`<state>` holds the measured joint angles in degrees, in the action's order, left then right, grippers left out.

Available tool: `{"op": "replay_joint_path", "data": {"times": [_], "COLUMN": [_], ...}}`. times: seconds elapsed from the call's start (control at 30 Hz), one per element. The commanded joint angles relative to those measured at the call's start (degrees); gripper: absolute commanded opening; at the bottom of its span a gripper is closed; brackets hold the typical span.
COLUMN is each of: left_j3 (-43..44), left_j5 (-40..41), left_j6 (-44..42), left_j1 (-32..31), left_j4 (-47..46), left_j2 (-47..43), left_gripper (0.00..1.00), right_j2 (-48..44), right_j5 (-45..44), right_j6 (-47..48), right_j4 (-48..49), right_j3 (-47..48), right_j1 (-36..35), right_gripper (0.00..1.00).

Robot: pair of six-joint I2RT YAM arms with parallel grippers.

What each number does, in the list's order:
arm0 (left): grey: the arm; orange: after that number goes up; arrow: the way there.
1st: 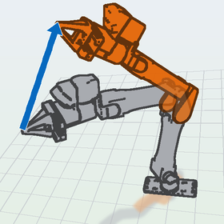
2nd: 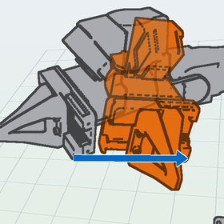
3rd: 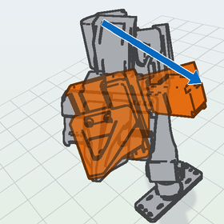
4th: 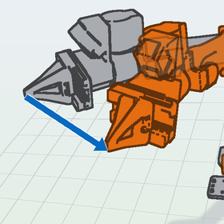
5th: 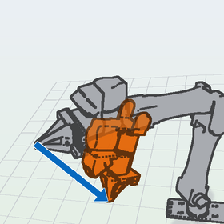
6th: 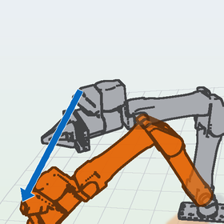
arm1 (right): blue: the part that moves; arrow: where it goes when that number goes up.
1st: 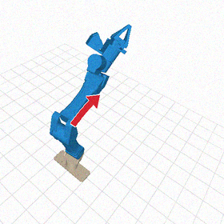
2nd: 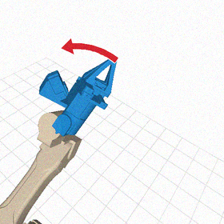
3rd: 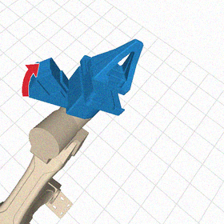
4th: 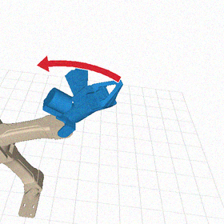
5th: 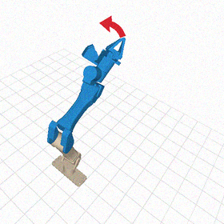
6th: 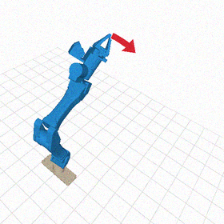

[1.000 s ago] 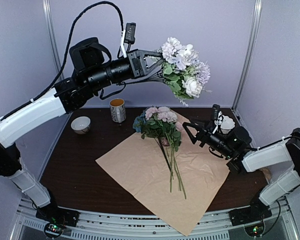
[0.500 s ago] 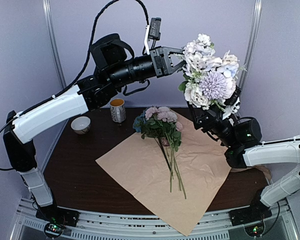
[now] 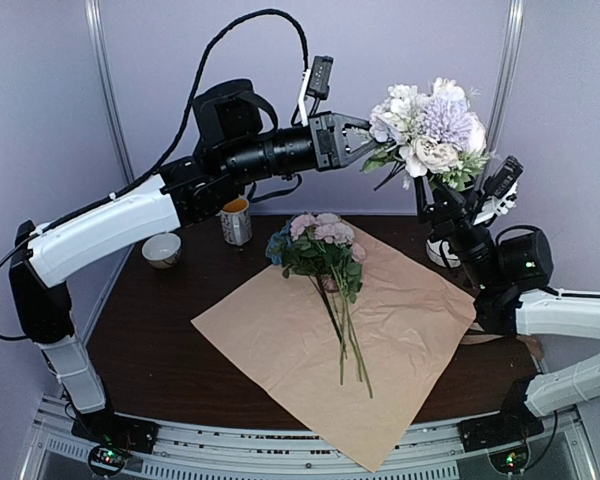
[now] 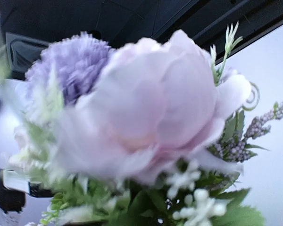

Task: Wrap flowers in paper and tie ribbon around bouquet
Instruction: Pass from the left arm to the right, then place the fake flower on the flattened wrapping paper.

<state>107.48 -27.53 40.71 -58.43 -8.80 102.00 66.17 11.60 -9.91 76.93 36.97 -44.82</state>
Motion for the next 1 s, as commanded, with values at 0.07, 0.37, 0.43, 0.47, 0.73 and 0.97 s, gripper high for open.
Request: {"op": "replay_joint_path", "data": {"times": [0.07,0.37,0.43,0.47,0.73,0.97], "left_j3": [-3.2,-5.8,-7.5,-8.5,-22.2,-33.9], "left_j5": [3.2,12.5,15.6,17.8,41.4,43.3], "left_j6": [-4.3,-11.9,-12.8,-13.2,-19.6,-18.9], "left_j1": [0.3,3.1,5.2,6.1,10.0,13.1], "left_j4": [4.4,17.6,21.6,23.9,36.9,38.9], "left_j2": [-4.1,-9.5,-11.1,-12.5,-20.0,-21.1], "left_gripper": [0.0,0.47,0.68,0.74,0.96,0.96], "right_j2": [-5.2,-14.5,-15.0,-14.8,-2.9,15.0], "right_j5": [-2.5,-12.0,-16.4,-18.1,-23.8,-24.2], "right_j6": [2.1,-1.3,-3.7,-5.2,-21.2,-34.3], "right_j4": [-9.1,-40.3,-47.5,-51.4,-69.0,-65.6], "right_j3": [0.6,4.4,5.9,6.9,12.6,18.3], "right_j1": [-0.1,-0.1,-0.2,-0.1,-0.1,-1.3], "right_gripper": [0.14,0.0,0.0,0.0,0.0,0.0]}}
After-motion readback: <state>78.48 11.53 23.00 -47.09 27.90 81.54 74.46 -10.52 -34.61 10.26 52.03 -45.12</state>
